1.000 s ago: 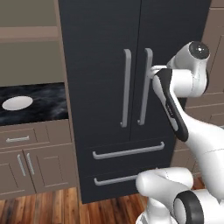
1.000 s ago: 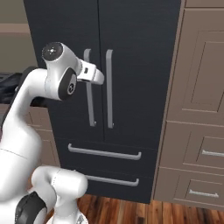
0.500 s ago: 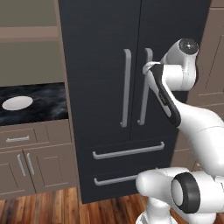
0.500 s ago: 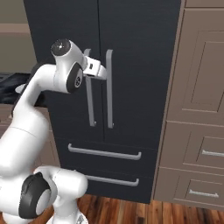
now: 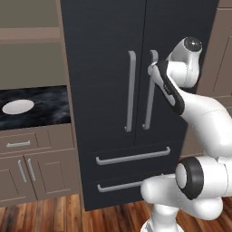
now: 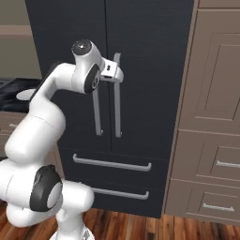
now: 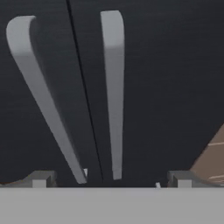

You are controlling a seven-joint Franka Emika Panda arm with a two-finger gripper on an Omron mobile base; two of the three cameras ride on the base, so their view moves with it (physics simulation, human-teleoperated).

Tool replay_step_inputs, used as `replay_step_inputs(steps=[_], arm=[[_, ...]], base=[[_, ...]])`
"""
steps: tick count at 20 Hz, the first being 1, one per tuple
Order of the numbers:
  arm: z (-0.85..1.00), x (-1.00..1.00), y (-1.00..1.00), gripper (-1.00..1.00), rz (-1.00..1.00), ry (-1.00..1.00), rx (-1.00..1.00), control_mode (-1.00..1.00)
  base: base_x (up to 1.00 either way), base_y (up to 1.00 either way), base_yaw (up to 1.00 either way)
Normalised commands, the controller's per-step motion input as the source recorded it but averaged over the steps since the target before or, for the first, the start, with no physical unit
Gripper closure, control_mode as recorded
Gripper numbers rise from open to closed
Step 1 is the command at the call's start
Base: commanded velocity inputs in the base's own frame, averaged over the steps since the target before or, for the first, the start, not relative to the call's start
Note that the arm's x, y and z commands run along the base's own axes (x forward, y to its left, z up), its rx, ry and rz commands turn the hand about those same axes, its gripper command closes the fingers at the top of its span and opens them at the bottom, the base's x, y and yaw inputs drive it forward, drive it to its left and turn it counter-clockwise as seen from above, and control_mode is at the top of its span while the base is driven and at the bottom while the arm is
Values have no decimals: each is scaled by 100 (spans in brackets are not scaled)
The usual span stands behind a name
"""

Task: Move the hot dog bun to the plate on the dining table and place the condiment next to that plate. Then navigate to the fridge and take the sausage and place it on the plate as well.

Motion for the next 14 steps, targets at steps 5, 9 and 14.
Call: replay_step_inputs(steps=[5,9,14], arm=[[-15,51,0,-100,0,1,0,-100],[-20,56,0,-100,0,2,0,-100],[-22,56,0,-100,0,0,0,-100]], base=[[0,0,0],[0,0,0],[0,0,0]])
